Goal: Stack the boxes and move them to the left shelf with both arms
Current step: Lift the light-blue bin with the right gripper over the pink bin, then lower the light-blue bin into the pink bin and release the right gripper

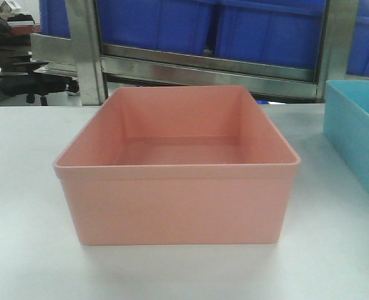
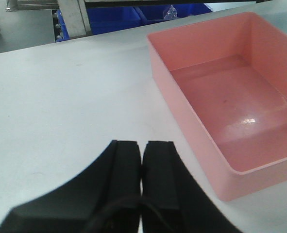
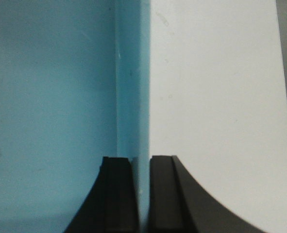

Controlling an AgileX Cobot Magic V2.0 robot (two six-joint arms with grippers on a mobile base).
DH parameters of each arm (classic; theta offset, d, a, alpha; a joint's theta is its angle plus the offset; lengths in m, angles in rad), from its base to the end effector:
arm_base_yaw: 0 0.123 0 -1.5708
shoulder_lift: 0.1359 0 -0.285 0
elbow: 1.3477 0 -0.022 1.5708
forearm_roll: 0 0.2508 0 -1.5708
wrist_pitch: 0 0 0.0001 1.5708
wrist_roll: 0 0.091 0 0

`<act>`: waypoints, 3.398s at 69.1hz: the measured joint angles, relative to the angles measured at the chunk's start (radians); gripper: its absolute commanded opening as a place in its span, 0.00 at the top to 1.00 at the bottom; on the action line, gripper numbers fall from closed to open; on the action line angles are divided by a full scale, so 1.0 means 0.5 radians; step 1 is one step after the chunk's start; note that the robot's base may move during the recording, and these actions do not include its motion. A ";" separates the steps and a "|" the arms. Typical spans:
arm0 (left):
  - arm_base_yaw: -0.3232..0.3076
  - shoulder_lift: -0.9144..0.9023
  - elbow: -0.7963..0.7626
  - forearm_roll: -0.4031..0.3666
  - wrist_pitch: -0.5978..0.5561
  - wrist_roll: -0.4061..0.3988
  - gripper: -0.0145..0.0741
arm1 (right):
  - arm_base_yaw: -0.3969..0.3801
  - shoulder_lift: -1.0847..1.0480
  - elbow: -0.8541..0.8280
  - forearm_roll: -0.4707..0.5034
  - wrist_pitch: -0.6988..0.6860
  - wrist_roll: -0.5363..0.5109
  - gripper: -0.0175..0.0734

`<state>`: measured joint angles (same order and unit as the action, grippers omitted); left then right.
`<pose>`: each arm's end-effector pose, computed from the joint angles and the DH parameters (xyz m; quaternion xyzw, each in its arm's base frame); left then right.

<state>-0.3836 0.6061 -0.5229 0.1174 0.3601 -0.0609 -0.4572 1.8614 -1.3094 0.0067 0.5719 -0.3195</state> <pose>0.1181 -0.0436 0.3070 0.1645 0.8038 -0.0785 0.5663 0.3574 -0.1755 0.2113 0.0686 0.9621 -0.0976 0.2452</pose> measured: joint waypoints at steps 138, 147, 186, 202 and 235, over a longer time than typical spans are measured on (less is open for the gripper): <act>0.000 0.000 0.000 0.000 0.000 0.000 0.85 | 1.356 -0.756 0.007 0.959 -0.020 1.178 0.77; 0.000 0.000 0.000 0.000 0.000 0.000 0.84 | 1.414 -0.629 0.016 0.959 -0.083 1.181 0.77; 0.000 0.000 0.000 0.000 0.000 0.000 0.84 | 1.416 -0.495 0.020 0.947 -0.275 1.182 0.77; 0.000 0.000 0.000 0.000 0.000 0.000 0.84 | 1.416 -0.495 0.020 0.800 -0.292 1.190 0.77; 0.000 0.000 0.000 0.000 -0.004 0.000 0.85 | 1.427 -0.495 0.020 0.649 -0.300 1.197 0.77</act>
<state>-0.3836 0.6061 -0.5229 0.1174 0.3583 -0.0609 0.2563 1.6137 -1.2995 0.3310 0.4221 0.2789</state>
